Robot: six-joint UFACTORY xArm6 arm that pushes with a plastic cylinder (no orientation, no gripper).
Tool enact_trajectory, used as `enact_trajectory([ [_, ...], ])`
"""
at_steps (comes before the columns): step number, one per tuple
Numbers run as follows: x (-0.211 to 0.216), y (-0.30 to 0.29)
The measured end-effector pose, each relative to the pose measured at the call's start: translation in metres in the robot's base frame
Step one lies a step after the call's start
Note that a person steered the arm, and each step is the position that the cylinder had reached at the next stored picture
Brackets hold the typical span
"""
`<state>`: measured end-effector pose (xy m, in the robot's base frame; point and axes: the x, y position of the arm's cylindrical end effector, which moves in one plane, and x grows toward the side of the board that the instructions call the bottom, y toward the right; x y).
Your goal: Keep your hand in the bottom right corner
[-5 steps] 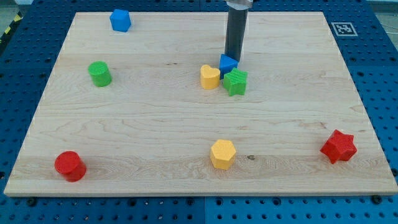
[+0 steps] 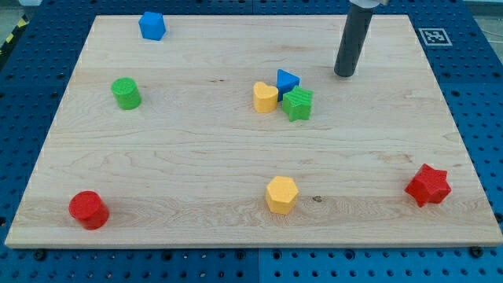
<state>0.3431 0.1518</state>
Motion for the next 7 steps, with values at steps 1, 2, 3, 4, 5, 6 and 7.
enact_trajectory([
  [1, 0.0, 0.038],
  [2, 0.0, 0.083],
  [3, 0.001, 0.111],
  [4, 0.004, 0.136],
  [5, 0.008, 0.152],
  [6, 0.017, 0.155],
  [7, 0.039, 0.162],
])
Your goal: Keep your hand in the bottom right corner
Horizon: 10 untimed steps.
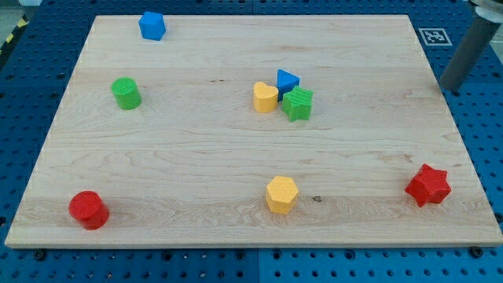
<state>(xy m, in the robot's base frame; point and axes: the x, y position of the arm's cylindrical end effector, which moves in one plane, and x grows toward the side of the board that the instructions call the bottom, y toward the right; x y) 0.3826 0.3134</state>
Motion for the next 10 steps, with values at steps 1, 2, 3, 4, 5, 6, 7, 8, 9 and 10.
enact_trajectory([
  [1, 0.008, 0.015],
  [2, 0.024, 0.032],
  [3, 0.039, 0.032],
  [4, 0.065, 0.032],
  [5, 0.087, 0.032],
  [6, 0.111, 0.032],
  [7, 0.133, 0.032],
  [8, 0.152, 0.032],
  [9, 0.161, 0.032],
  [10, 0.174, 0.032],
])
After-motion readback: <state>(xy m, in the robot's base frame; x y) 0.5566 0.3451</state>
